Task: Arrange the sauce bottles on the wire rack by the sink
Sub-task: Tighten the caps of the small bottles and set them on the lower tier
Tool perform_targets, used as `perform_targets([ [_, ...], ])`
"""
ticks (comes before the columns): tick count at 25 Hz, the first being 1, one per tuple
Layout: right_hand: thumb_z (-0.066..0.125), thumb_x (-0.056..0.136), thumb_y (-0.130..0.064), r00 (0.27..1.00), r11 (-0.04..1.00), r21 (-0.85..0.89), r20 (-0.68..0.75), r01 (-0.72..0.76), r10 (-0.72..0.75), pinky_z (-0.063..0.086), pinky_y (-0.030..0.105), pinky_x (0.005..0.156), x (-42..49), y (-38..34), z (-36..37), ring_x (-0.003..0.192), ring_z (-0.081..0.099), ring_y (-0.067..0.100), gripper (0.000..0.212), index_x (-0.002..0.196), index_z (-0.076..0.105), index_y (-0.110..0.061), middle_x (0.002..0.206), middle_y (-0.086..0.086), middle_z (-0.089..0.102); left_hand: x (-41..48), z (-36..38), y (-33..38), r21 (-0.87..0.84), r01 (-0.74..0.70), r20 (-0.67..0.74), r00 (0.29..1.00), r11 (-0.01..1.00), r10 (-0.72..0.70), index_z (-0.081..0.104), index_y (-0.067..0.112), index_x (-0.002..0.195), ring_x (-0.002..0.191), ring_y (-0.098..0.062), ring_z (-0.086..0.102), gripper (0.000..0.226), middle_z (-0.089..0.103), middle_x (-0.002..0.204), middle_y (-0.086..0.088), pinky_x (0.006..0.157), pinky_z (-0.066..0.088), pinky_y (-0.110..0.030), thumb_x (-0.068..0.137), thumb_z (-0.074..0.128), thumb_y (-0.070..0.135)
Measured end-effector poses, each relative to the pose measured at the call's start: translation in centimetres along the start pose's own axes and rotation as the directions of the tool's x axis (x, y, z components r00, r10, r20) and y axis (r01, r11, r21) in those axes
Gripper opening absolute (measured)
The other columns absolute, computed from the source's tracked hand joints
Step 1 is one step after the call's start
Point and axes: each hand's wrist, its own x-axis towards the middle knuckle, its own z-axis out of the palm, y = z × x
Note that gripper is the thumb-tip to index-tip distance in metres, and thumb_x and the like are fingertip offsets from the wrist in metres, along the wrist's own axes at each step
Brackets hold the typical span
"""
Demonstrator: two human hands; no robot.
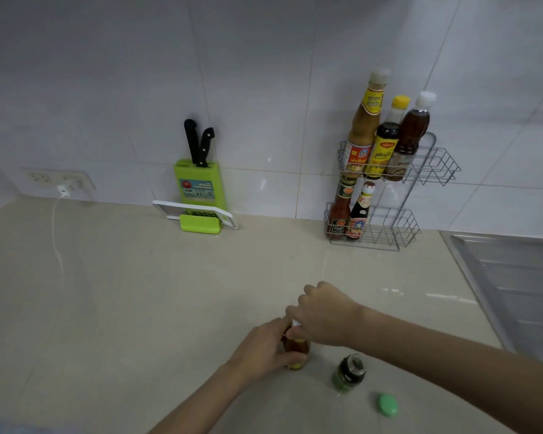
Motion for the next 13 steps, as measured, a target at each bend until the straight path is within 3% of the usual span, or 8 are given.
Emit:
perform_targets([
  [4,0.034,0.102,-0.019,0.991,0.993,-0.074,0.093,-0.089,0.095,0.023,0.027,0.047,0.3,-1.3,-0.3,0.071,0.051,0.025,0.031,0.106,0.063,-0.011,0.094,0.009,0.065,-0.6,0.9,0.6,-0.002,0.027,-0.092,0.995,1.000,-0.027,0.055,0.035,0.098,0.088,-0.011,0.062,0.034,0.064,0.096,0.013,0.076,0.050,-0.027,0.074,0.067,0.055],
  [6,0.031,0.103,-0.028,0.979,0.983,-0.007,0.086,-0.185,0.185,0.022,0.027,0.046,0.3,-1.8,0.0,0.072,0.055,0.026,0.038,0.098,0.063,-0.008,0.087,0.008,0.064,-1.1,1.5,1.0,-0.046,0.042,-0.125,0.991,0.998,-0.047,0.046,0.047,0.090,0.081,-0.006,0.059,0.028,0.058,0.086,0.022,0.070,0.047,-0.023,0.073,0.067,0.055],
  [9,0.029,0.095,-0.058,0.948,0.870,0.383,0.056,-0.310,0.313,0.034,0.031,0.053,-0.5,-0.3,0.9,0.066,0.050,0.026,0.056,0.080,0.054,-0.010,0.073,0.010,0.057,-1.0,0.7,1.1,-0.231,0.085,-0.086,0.990,0.969,-0.107,0.053,0.053,0.093,0.086,0.002,0.063,0.032,0.066,0.093,0.023,0.083,0.053,-0.024,0.069,0.074,0.050],
  [11,0.044,0.088,-0.064,0.955,0.693,0.674,0.060,-0.254,0.292,0.041,0.034,0.064,-0.9,1.8,2.2,0.073,0.054,0.024,0.052,0.092,0.052,-0.013,0.089,0.009,0.062,0.0,-0.8,0.0,-0.405,0.128,0.002,0.990,0.905,-0.139,0.066,0.035,0.107,0.097,-0.010,0.067,0.039,0.073,0.105,0.009,0.095,0.053,-0.038,0.070,0.079,0.040],
  [13,0.059,0.086,-0.052,0.968,0.558,0.817,0.003,-0.146,0.249,0.047,0.034,0.075,-1.3,3.6,3.5,0.083,0.059,0.020,0.043,0.113,0.055,-0.018,0.102,0.003,0.060,0.8,-2.0,-0.1,-0.502,0.143,0.098,0.989,0.853,-0.108,0.069,0.022,0.110,0.101,-0.018,0.068,0.037,0.074,0.111,-0.001,0.099,0.050,-0.043,0.076,0.078,0.033],
])
